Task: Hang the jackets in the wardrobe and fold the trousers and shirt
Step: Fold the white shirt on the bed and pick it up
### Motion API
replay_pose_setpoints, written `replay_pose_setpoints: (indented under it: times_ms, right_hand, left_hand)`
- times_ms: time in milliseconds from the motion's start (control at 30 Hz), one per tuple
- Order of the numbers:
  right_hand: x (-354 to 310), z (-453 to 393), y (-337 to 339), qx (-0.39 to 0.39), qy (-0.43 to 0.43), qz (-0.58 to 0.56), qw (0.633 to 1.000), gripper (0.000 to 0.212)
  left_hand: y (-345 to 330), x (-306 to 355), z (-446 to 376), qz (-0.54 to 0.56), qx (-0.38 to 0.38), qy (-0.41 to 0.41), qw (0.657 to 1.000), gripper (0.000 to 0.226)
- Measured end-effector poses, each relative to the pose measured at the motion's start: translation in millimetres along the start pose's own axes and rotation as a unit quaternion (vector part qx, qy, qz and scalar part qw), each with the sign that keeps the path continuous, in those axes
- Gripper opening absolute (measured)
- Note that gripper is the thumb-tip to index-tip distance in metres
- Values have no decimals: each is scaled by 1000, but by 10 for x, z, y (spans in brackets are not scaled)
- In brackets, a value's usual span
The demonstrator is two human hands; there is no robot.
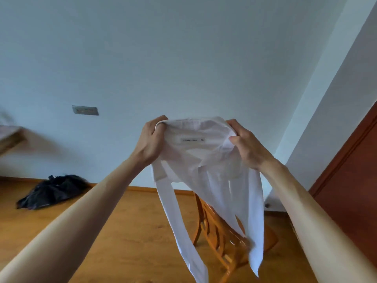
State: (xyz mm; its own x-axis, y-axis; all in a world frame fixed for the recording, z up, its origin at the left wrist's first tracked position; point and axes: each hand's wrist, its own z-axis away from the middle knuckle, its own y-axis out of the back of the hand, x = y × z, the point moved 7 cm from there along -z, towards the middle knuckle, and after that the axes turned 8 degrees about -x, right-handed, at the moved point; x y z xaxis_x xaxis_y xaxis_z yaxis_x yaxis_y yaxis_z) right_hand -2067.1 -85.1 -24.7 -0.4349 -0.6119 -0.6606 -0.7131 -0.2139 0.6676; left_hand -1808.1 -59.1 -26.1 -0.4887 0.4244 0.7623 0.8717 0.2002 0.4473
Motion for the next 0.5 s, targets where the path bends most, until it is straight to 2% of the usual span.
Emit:
replay_pose_setpoints:
  times_ms: [67, 167, 333, 433, 500]
  right_hand:
    - [-282, -129, -7, -8, 28, 3, 1000, 39]
    - [-732, -327, -81, -6, 74, -2, 997, 39]
    - [-1522, -670, -446, -4, 126, -4, 992, 39]
    - [-2087, -782, -770, -17, 174, 14, 984, 42]
    - [-2472, -834, -1016, -23, 209, 21, 977, 38]
  left_hand:
    - [319, 159, 66, 3, -20, 4, 1000, 26]
    - [811, 387, 265, -7, -44, 18, 999, 28]
    - [1679, 559, 847, -53, -106, 93, 989, 51]
    - [2161, 632, 1275, -139, -135, 119, 974, 60]
    - [2526, 657, 1557, -236, -125, 140, 953, 47]
